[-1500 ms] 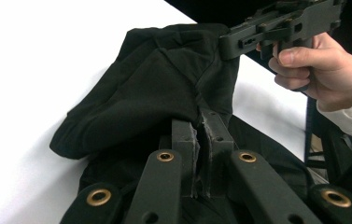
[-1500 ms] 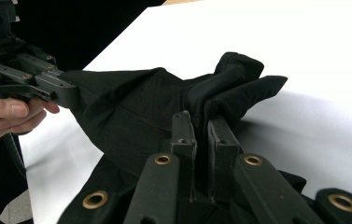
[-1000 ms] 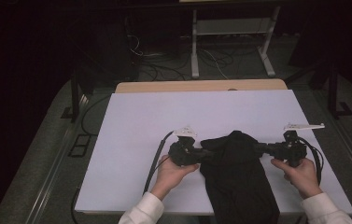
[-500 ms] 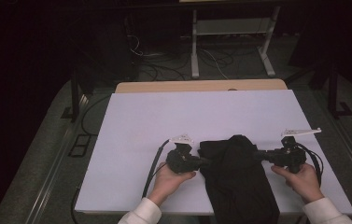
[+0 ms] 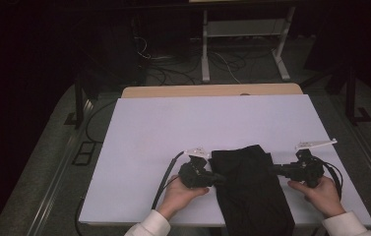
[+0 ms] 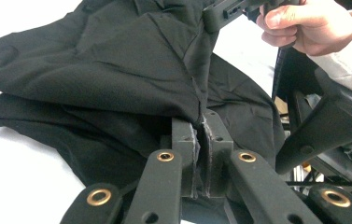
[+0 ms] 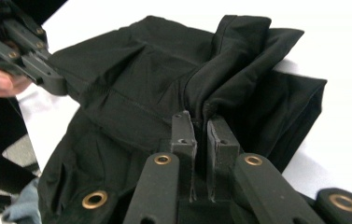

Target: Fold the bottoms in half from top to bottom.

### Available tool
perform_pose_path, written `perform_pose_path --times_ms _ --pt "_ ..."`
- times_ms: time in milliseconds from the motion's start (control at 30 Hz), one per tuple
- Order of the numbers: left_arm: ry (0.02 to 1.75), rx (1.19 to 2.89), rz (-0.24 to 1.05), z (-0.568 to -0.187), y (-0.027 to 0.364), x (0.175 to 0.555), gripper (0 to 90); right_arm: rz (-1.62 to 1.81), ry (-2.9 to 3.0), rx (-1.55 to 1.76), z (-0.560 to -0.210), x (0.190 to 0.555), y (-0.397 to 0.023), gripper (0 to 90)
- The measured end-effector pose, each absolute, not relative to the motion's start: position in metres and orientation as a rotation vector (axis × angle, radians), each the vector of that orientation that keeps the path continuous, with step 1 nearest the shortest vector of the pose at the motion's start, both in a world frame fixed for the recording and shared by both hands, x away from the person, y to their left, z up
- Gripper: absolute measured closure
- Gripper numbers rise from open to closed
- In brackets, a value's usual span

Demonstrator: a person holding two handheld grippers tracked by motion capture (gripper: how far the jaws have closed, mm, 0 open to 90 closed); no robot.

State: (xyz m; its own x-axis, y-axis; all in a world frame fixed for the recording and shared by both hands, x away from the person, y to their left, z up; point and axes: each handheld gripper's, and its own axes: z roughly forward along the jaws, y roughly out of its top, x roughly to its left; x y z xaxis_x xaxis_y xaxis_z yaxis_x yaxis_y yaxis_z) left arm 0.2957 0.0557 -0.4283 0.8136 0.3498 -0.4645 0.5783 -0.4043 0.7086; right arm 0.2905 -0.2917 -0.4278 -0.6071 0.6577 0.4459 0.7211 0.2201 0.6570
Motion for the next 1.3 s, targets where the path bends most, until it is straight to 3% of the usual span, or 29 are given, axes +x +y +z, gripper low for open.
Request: perform_pose_path --times_ms 767,967,1000,1067,1200,1267,1300 --pt "0.7 2.072 -0.409 -0.445 0.047 0.287 84.7 -1.14 -2.406 -1.419 -0.437 0.283 -0.297 81.5" --pt "0.699 2.075 -0.41 -0.446 0.047 0.287 84.6 -1.133 -2.434 -1.44 -0.437 0.279 -0.297 60.7" --pt "0.699 2.075 -0.409 -0.446 0.047 0.287 84.6 -1.133 -2.434 -1.44 -0.437 0.279 -0.297 60.7" --pt "0.701 2.075 -0.408 -0.446 0.047 0.287 84.5 -1.175 -2.431 -1.426 -0.436 0.278 -0.298 47.7" --pt "0.699 2.08 -0.405 -0.447 0.047 0.287 84.5 -1.216 -2.432 -1.42 -0.433 0.279 -0.298 38.3" --pt "0.701 2.079 -0.404 -0.447 0.047 0.287 84.5 -1.242 -2.446 -1.397 -0.431 0.279 -0.297 24.5" --pt "0.701 2.081 -0.404 -0.447 0.047 0.287 84.5 -1.242 -2.446 -1.397 -0.431 0.279 -0.297 24.5"
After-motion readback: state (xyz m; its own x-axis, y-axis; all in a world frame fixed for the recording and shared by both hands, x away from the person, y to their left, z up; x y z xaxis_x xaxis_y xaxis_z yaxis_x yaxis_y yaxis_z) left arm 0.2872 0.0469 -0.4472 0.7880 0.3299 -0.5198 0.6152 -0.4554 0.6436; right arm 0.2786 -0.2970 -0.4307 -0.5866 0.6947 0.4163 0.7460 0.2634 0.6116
